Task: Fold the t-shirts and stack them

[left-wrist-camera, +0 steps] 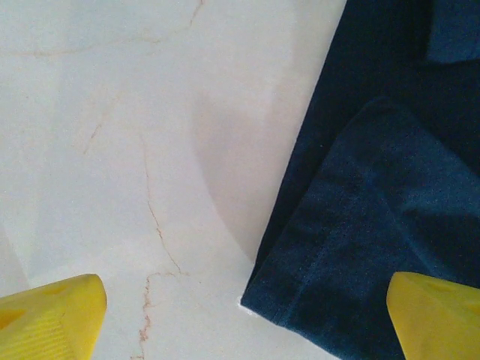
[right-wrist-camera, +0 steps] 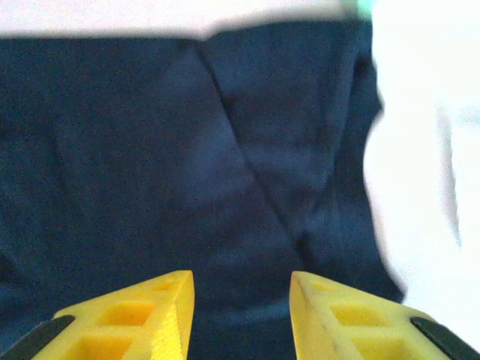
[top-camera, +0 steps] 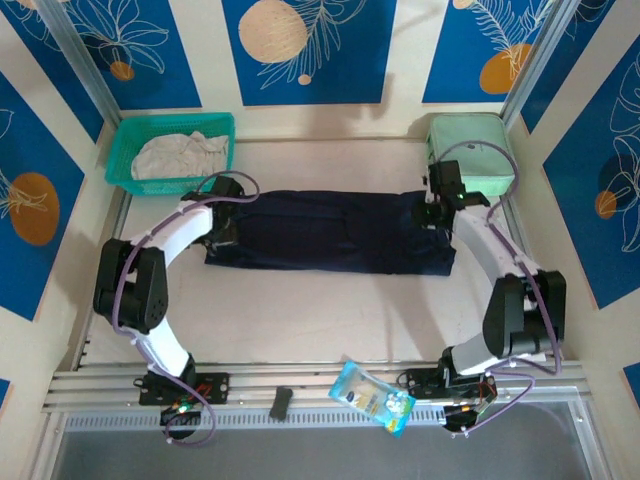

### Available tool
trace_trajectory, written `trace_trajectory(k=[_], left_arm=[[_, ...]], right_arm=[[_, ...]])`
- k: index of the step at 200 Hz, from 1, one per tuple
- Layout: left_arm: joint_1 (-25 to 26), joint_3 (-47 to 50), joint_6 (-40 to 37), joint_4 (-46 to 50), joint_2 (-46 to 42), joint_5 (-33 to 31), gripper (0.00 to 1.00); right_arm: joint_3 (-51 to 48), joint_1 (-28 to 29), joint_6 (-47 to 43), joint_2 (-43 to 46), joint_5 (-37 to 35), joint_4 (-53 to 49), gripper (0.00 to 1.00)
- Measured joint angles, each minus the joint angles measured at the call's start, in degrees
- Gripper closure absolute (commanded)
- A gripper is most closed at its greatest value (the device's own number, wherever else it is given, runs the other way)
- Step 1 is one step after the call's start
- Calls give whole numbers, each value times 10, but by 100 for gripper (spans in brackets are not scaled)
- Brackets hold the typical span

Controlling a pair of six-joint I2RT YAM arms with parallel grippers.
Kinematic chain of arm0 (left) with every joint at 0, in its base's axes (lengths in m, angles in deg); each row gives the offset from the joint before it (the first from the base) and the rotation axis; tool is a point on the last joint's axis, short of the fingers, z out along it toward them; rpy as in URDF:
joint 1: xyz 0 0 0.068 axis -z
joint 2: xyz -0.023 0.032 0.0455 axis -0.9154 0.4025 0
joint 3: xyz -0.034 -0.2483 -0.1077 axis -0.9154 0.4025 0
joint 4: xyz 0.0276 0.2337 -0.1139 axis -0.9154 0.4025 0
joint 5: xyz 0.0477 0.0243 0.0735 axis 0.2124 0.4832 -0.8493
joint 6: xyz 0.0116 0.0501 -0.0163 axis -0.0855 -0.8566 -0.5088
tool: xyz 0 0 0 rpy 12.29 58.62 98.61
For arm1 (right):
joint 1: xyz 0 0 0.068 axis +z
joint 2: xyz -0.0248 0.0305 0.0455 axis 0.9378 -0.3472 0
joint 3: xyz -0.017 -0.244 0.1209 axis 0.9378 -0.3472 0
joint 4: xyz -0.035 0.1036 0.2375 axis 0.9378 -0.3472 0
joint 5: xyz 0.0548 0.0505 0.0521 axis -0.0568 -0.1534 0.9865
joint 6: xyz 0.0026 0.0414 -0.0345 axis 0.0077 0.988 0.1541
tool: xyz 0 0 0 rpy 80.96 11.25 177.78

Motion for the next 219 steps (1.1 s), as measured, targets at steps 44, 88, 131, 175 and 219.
trace_trajectory(k=[44, 88, 131, 175, 219], left_arm=[[11, 8, 4, 4, -33, 0, 21], [16, 33, 4, -2, -38, 22, 69], [16, 8, 2, -32, 63, 48, 71], [18, -31, -2, -31, 131, 38, 71], [18, -29, -1, -21, 132, 25, 71]], right_arm=[[-105, -32, 87, 77, 50, -59, 66], [-122, -36, 130, 90, 86, -65, 87], [-119, -38, 144, 8, 99, -53, 96], [-60, -49, 142, -127, 90, -48, 100], [27, -49, 128, -212, 77, -57, 100]])
